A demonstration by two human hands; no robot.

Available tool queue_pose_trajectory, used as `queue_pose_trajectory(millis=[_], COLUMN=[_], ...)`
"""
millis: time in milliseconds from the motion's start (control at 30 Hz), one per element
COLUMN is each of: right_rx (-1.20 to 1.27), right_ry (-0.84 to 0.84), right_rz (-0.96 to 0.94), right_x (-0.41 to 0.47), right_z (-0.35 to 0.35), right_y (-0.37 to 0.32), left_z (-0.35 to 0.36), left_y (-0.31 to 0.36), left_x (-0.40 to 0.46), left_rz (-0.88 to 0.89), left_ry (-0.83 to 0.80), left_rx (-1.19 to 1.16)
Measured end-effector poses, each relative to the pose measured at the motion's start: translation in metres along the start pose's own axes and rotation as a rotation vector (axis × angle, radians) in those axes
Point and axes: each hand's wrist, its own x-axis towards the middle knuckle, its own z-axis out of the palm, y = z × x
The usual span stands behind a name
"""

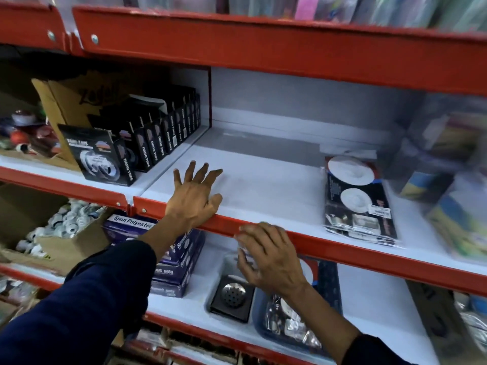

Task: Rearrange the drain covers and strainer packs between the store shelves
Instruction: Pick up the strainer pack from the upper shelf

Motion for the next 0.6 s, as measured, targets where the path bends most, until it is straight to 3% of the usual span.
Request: queue_pose_trajectory(millis=[300,467,600], right_rx=[-0.248,-0.286,-0.293], right_ry=[-0.281,-0.308,-0.272], right_rz=[0.434,0.538,0.669], right_x=[0.043,0.035,0.017], right_z=[-0.055,-0.073,-0.099], right_y=[0.053,0.082,0.108], left_z=[-0.008,-0.005,0.002], left_y=[0.015,0.074,0.138], left_x=[-0.009,-0.002,0.01], left_rz=[0.061,0.154,0.191], left_ry=[-0.019,-0.01,-0.068], left_rx=[0.056,-0.05,-0.321])
